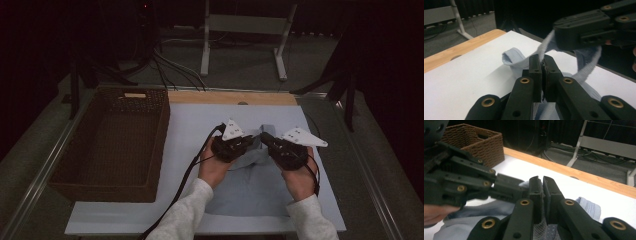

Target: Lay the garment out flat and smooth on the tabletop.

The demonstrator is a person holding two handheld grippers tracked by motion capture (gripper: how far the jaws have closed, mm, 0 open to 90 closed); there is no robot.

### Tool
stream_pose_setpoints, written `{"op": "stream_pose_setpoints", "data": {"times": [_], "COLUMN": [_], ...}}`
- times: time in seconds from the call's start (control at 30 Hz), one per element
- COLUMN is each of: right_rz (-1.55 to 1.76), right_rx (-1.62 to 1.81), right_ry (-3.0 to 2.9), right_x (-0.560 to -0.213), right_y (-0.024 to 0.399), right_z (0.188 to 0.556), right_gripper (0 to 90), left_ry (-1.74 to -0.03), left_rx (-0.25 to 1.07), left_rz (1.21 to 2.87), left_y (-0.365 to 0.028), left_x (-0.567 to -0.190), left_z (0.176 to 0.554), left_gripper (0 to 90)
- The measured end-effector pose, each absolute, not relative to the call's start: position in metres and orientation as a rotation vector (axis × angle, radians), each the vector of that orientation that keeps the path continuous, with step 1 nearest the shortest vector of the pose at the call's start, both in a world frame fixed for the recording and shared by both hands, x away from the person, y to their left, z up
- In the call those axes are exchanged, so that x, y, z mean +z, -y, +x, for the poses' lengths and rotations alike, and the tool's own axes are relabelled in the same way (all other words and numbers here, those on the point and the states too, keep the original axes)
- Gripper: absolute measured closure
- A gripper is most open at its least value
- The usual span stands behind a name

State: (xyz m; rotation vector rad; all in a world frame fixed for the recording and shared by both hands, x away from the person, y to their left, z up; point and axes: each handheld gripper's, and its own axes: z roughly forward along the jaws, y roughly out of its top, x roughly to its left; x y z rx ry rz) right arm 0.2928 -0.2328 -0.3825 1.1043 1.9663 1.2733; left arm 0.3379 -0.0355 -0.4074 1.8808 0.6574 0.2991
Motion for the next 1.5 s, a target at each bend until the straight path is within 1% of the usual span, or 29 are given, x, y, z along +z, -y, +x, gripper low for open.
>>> {"op": "stream_pose_setpoints", "data": {"times": [0.2,0.27,0.3,0.33,0.4,0.5,0.63,0.73,0.9,1.13,1.4,1.5], "right_rz": [1.098,1.095,1.092,1.092,1.098,1.115,1.12,1.13,1.145,1.169,1.194,1.201], "right_rx": [1.284,1.287,1.288,1.288,1.284,1.303,1.306,1.307,1.298,1.286,1.272,1.27], "right_ry": [-1.971,-1.971,-1.97,-1.966,-1.954,-1.939,-1.917,-1.898,-1.887,-1.889,-1.897,-1.897], "right_x": [-0.384,-0.385,-0.385,-0.385,-0.384,-0.383,-0.382,-0.382,-0.386,-0.394,-0.403,-0.404], "right_y": [0.234,0.233,0.233,0.233,0.234,0.239,0.246,0.252,0.26,0.269,0.275,0.276], "right_z": [0.292,0.292,0.292,0.292,0.292,0.291,0.288,0.286,0.283,0.28,0.278,0.278], "right_gripper": [84.6,82.9,80.5,76.4,63.6,49.5,36.2,31.1,28.5,28.3,28.3,28.3], "left_ry": [-0.661,-0.665,-0.666,-0.667,-0.668,-0.676,-0.686,-0.697,-0.728,-0.781,-0.89,-0.952], "left_rx": [0.304,0.303,0.304,0.307,0.312,0.315,0.318,0.323,0.332,0.356,0.377,0.364], "left_rz": [1.882,1.88,1.88,1.882,1.886,1.884,1.879,1.877,1.871,1.87,1.848,1.832], "left_y": [0.034,0.033,0.032,0.032,0.031,0.029,0.026,0.023,0.018,0.006,-0.012,-0.019], "left_x": [-0.407,-0.406,-0.406,-0.406,-0.406,-0.406,-0.405,-0.405,-0.405,-0.407,-0.414,-0.419], "left_z": [0.339,0.34,0.34,0.34,0.34,0.342,0.344,0.346,0.353,0.364,0.381,0.387], "left_gripper": [87.9,88.0,88.0,88.0,88.0,88.0,88.0,88.0,87.9,87.8,87.8,87.2]}}
